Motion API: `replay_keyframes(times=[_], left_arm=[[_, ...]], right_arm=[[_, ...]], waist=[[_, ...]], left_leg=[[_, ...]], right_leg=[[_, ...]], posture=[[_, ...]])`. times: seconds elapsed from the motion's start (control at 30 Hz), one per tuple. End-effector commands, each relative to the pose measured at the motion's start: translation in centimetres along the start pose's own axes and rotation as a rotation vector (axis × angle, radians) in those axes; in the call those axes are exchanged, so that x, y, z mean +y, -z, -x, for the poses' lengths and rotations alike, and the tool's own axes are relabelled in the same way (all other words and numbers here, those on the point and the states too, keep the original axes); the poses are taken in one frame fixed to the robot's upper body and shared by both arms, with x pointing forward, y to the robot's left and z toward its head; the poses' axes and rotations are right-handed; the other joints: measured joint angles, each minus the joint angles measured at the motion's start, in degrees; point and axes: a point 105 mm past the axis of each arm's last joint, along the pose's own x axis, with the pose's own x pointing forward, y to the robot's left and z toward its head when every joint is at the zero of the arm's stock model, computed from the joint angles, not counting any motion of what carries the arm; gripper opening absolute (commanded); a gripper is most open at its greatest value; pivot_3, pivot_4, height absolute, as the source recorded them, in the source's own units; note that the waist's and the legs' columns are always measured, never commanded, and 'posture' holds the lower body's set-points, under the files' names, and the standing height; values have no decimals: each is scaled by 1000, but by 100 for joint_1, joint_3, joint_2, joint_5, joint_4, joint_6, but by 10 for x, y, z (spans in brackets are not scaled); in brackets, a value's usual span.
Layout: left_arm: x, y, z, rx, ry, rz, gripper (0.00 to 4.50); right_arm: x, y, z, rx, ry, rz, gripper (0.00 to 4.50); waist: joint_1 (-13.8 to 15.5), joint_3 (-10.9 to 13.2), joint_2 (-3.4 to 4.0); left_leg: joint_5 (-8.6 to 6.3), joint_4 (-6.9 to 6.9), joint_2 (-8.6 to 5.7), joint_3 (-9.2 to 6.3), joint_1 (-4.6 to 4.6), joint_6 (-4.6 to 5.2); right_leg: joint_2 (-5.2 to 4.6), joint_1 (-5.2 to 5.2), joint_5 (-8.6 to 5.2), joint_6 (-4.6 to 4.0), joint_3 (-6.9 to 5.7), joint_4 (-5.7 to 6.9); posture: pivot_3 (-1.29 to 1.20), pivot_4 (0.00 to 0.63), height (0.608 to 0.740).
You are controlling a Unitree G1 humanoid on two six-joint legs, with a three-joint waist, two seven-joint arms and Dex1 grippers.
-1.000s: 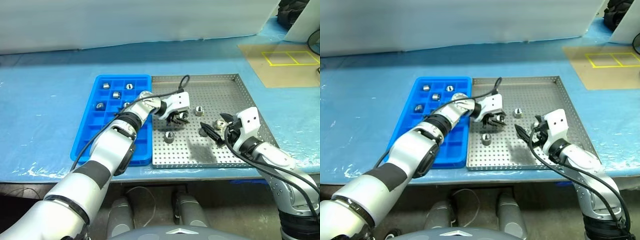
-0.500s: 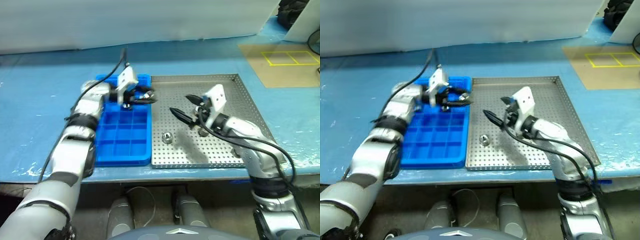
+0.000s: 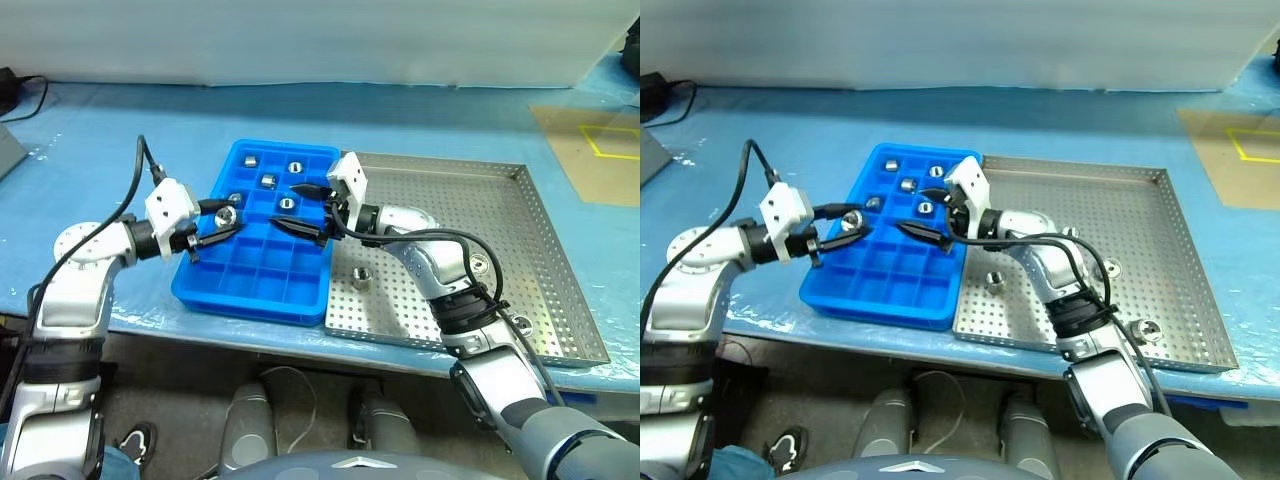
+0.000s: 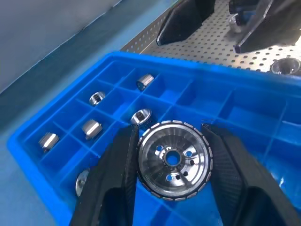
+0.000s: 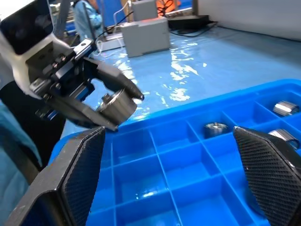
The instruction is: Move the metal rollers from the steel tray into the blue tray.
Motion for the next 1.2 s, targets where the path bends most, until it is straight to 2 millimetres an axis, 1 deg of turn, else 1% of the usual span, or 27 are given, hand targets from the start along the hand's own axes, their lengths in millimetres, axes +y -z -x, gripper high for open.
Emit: replay_keyframes(times=[0.03,0.1,0.2,0.23,0.33,0.4,0.47,0.57,0.63,0.83,0.93,1.03,1.07,1.13,1.2], left_arm=[[7,-13,12,-25,-101,-44,1744],[8,-5,21,3,-138,-37,1744],[22,14,35,74,-244,-66,1744],[24,18,37,86,-263,-76,1744],[24,30,37,119,-272,-98,1744],[29,37,37,144,-306,-113,1744],[32,38,36,133,-318,-103,1744],[31,36,28,103,-303,-83,1744],[28,36,22,86,-287,-63,1744],[16,41,9,79,-228,-10,1744],[11,47,7,98,-204,30,1744],[11,52,8,117,-201,68,1744],[13,53,9,117,-215,94,2464],[14,55,9,117,-214,121,3028],[20,56,9,136,-248,81,3727]], right_arm=[[6,-14,-4,-35,-52,47,4500],[6,-15,-2,-35,-60,48,4500],[3,-12,1,-24,-51,44,4500],[3,-11,2,-21,-48,42,4500],[4,-9,3,-20,-46,36,4500],[5,-8,4,-19,-42,32,4500],[6,-7,6,-16,-36,29,4500],[6,-7,8,-14,-24,27,4500],[6,-7,9,-14,-19,27,4500],[6,-5,12,-9,0,26,4500],[5,-4,14,-8,10,28,4500],[4,-4,15,-6,17,31,4500],[3,-4,15,-5,20,32,4500],[3,-4,15,-4,23,34,4500],[3,-4,15,-4,25,35,4500]], waist=[[51,3,-5],[78,3,-5],[106,3,-5],[112,3,-5],[128,3,-5],[128,2,-6],[127,2,-7],[126,2,-7],[123,2,-7],[104,1,-9],[102,1,-8],[104,1,-8],[105,1,-8],[105,1,-8],[106,1,-8]], left_leg=[[1,0,1,-10,0,-2],[11,0,1,-15,0,-18],[28,-10,13,-20,0,-43],[31,-12,17,-21,1,-49],[39,-16,20,-22,-1,-61],[39,-15,18,-22,-4,-61],[41,-15,19,-23,-7,-64],[47,-12,19,-26,-23,-73],[48,-7,19,-28,-37,-75],[52,-5,21,-28,-37,-81],[53,-5,21,-28,-37,-83],[54,-4,20,-28,-37,-84],[54,-4,20,-28,-37,-84],[55,-3,20,-28,-36,-85],[56,-2,20,-28,-33,-87]], right_leg=[[0,-6,-4,-6,-3,18],[1,-19,-7,-7,-2,41],[8,-31,-11,0,-7,50],[10,-33,-21,16,-11,52],[9,-33,-22,20,-18,53],[9,-33,-21,18,-17,51],[9,-35,-5,-9,-19,51],[9,-48,1,-19,-24,51],[9,-60,2,-21,-25,56],[9,-60,2,-22,-25,58],[10,-62,2,-22,-26,60],[10,-61,2,-22,-26,62],[10,-61,3,-22,-26,62],[9,-60,3,-22,-26,64],[9,-59,3,-22,-25,67]], posture=[[220,150,740],[228,150,740],[231,150,740],[229,150,740],[220,150,740],[209,150,740],[202,150,740],[186,150,740],[179,150,740],[158,150,740],[150,150,740],[148,150,740],[146,150,740],[145,150,740],[146,150,740]])
